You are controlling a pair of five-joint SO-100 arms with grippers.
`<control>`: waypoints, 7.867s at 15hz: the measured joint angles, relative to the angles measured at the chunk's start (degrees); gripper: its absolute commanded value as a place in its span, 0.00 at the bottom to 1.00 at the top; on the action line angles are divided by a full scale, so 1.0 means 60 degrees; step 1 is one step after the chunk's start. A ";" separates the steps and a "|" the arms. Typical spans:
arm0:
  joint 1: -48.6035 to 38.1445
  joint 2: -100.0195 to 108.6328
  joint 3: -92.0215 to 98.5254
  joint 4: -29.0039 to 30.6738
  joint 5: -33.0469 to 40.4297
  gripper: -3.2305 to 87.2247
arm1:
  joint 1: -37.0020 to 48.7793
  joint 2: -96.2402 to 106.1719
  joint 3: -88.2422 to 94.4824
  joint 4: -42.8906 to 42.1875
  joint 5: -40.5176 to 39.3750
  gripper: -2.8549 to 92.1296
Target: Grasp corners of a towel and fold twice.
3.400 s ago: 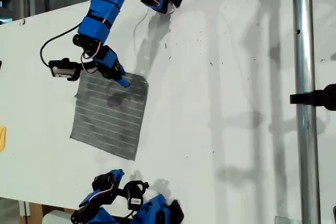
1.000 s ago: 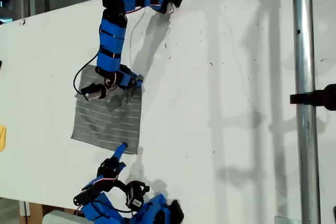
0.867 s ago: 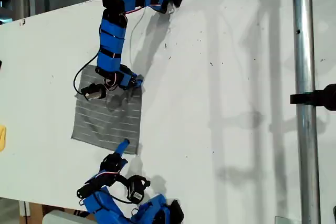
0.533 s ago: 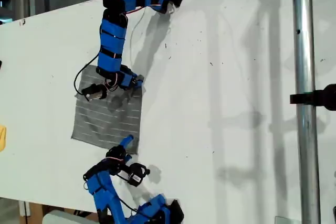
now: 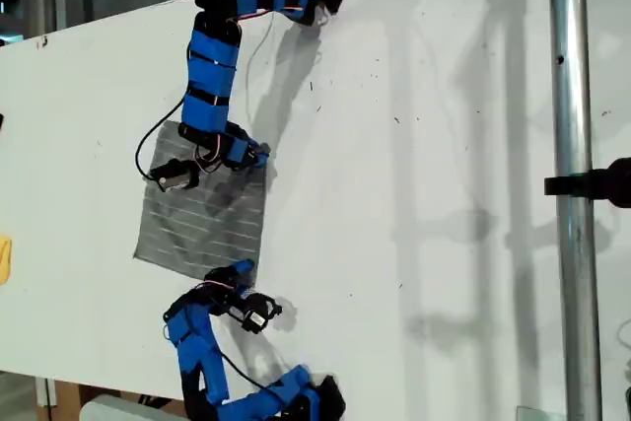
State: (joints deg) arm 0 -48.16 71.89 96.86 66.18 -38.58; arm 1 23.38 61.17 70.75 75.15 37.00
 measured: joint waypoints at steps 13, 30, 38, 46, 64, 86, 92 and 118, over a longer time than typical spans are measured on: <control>0.5830 0.4468 0.1069 0.1816 -0.4526 0.00 | -0.3296 0.2988 0.2856 0.0308 0.2856 0.03; 0.1436 0.3706 -0.0381 0.0967 -0.0366 0.00 | 0.0879 0.4893 0.2769 0.0469 0.0571 0.03; 0.1128 0.1831 -0.2695 0.1099 0.0103 0.00 | 0.1069 0.6182 0.3486 0.0234 0.0176 0.03; 0.1172 0.0747 -0.1143 -0.0146 -0.0396 0.04 | 0.0571 0.3384 0.5273 -0.2109 0.1230 0.03; 0.1611 0.8145 0.2827 0.1978 -0.2988 0.33 | 0.1260 1.2437 0.8804 0.2725 0.4673 0.49; 0.7324 2.1167 1.3594 0.0293 -0.7559 0.01 | 0.0850 0.7632 0.9565 -0.1714 0.7134 0.58; 0.7324 2.1167 1.3594 0.0527 -0.7720 0.01 | 0.1538 0.2534 0.5845 -0.1758 0.6328 0.55; 0.7529 2.1167 1.3594 0.0791 -0.7734 0.01 | 0.0249 0.4424 0.3516 0.0557 0.5288 0.03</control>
State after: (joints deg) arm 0 -2.99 198.90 178.42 70.93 -84.99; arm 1 24.87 87.71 91.85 78.49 68.73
